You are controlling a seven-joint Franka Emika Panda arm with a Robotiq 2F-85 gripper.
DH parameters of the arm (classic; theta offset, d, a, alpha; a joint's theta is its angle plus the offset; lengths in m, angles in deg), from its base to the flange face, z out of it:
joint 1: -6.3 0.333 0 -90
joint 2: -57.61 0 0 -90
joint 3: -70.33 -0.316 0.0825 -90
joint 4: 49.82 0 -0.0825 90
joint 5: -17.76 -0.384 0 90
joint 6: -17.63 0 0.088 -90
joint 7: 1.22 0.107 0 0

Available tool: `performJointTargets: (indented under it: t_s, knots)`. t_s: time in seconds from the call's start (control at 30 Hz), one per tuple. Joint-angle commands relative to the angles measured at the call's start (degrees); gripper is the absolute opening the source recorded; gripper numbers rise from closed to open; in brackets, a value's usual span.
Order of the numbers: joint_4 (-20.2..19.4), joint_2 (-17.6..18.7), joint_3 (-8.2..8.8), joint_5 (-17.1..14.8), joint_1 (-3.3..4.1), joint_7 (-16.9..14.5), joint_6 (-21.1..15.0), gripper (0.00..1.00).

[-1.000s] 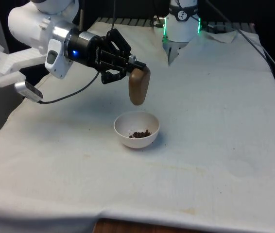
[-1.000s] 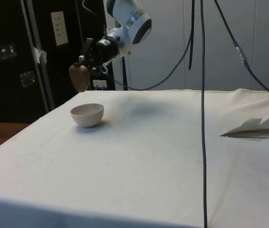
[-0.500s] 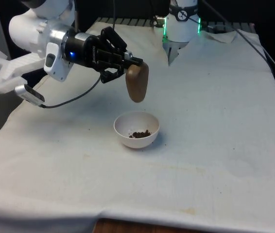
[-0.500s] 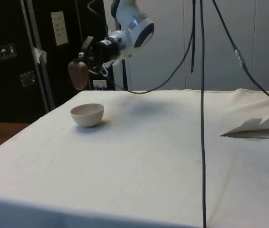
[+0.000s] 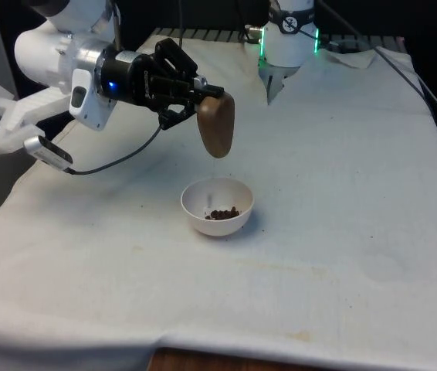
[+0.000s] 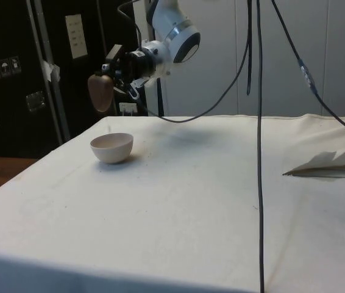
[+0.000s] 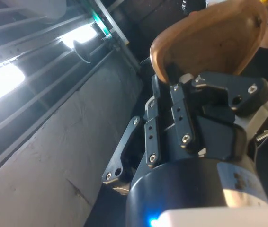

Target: Pour the coffee beans from the cup into the bowl.

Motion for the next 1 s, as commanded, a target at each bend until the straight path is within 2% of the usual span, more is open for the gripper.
performJointTargets:
  t_s: [0.0, 0.5, 0.63, 0.67, 0.7, 0.87, 0.9, 0.93, 0.97]
  knots:
    - [0.17, 0.06, -0.11, -0.11, -0.17, 0.29, 0.17, 0.00]
    - [-0.11, -0.06, 0.34, 0.23, 0.29, -0.34, -0.23, 0.00]
    - [-0.17, -0.17, 1.03, 0.57, 1.03, -0.23, -0.63, 0.00]
    - [-0.11, 0.00, 0.80, 0.29, 0.74, -0.57, -0.11, 0.00]
    - [-0.17, -0.17, 1.26, 0.69, 1.20, -0.17, -0.80, 0.00]
    - [-0.23, -0.29, 2.35, 1.55, 2.23, -0.23, -1.38, 0.00]
    - [-0.23, -0.34, 2.86, 1.83, 2.75, -0.23, -1.55, 0.00]
    - [-0.06, 0.00, 2.41, 1.38, 2.18, -0.52, -0.69, 0.00]
    - [-0.29, -0.34, 3.15, 1.95, 2.98, -0.23, -1.55, 0.00]
